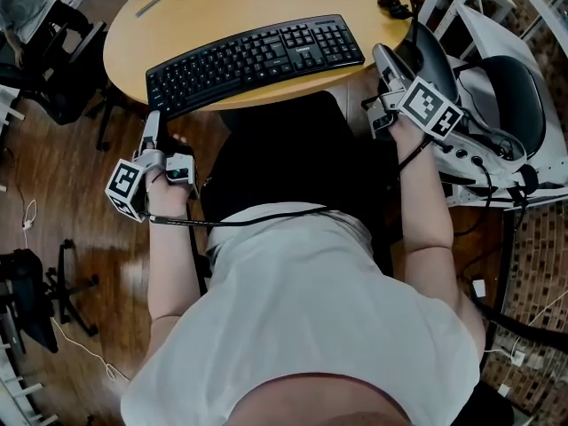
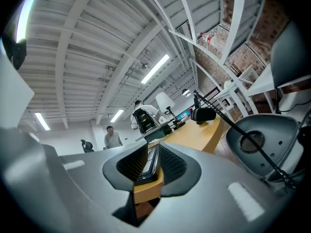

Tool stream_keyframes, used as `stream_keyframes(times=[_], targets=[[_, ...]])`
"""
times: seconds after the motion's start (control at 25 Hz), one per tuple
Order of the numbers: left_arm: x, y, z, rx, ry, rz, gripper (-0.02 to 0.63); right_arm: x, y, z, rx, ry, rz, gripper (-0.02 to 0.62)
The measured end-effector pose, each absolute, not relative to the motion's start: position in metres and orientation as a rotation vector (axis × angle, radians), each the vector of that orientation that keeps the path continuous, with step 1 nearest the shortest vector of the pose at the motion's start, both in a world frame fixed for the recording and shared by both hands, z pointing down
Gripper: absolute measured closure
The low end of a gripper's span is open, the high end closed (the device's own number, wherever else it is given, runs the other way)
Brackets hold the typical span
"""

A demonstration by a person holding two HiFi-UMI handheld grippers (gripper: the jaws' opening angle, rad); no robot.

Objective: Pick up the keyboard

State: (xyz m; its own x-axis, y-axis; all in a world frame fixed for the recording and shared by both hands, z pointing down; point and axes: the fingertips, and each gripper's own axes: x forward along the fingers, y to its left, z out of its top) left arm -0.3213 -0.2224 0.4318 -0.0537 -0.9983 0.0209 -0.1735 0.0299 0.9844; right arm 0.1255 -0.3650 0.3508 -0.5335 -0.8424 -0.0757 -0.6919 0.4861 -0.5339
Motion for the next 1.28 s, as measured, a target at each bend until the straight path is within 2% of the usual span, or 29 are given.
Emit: stream_keyframes(times=[0.28,0.48,0.6,0.68,0.76,0.84,1.0,1.28], targets=[[-0.326,-0.212,0.431,1.279,-1.35,-1.141,0.308,0.126,-0.361,0.365,-1.296,2.424,-0.697,0.517],[-0.329,-0.203,0.429,1.284,-1.342,-1.145,0.308,0.105,-0.358,0.365,-1.293,2.582,-0.582,0.433],[-0.327,-0.205,0.429,1.283,-1.34,-1.139,0.307,0.094,-0.367,0.378,-1.337,2.704,-0.584,0.423],[-0.326,-0.208,0.428,1.301,-1.341,-1.125,0.307,0.088,-0.368,0.383,-1.327,2.75,-0.618,0.442],[-0.324,-0.212,0.427,1.313,-1.336,-1.118,0.307,0.084,-0.366,0.381,-1.294,2.754,-0.666,0.501],[-0.323,-0.215,0.428,1.313,-1.328,-1.114,0.307,0.085,-0.361,0.379,-1.295,2.755,-0.679,0.463],[-0.318,-0.216,0.428,1.302,-1.312,-1.107,0.307,0.094,-0.346,0.375,-1.281,2.752,-0.671,0.429],[-0.313,-0.219,0.423,1.324,-1.303,-1.084,0.307,0.108,-0.343,0.379,-1.257,2.683,-0.722,0.399]])
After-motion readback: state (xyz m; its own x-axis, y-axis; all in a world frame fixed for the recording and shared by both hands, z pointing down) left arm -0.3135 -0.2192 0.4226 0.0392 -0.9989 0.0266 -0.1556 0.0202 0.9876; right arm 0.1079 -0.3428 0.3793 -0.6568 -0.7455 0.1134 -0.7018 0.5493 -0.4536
